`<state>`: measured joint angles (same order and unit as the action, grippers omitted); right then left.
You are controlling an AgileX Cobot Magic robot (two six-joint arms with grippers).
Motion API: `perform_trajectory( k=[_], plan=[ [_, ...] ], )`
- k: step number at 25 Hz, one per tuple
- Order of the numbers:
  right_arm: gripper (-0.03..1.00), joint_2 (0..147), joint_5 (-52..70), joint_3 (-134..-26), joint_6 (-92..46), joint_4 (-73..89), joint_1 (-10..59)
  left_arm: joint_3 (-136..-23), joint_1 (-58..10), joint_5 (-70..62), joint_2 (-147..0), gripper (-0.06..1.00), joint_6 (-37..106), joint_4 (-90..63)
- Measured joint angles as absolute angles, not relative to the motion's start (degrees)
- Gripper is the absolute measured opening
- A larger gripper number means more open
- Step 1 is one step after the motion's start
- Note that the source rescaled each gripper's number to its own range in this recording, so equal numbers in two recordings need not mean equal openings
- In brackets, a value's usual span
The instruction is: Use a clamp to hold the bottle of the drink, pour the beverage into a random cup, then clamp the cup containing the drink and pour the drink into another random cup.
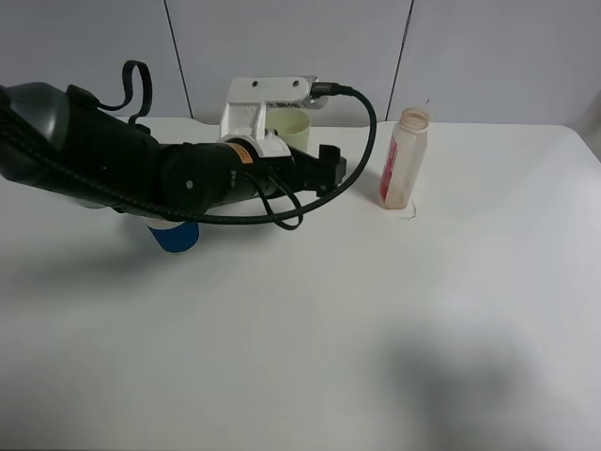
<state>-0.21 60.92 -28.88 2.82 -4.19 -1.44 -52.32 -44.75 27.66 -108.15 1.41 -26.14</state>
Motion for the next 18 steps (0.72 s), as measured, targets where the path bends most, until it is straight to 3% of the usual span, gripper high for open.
perform_trajectory(
  k=[18],
  plan=[
    [0.98,-0.2,60.9,-28.9,2.8,-4.2,-1.4,-56.4,-44.7,29.9,-115.8,0.92,6.2,-37.5]
  ],
)
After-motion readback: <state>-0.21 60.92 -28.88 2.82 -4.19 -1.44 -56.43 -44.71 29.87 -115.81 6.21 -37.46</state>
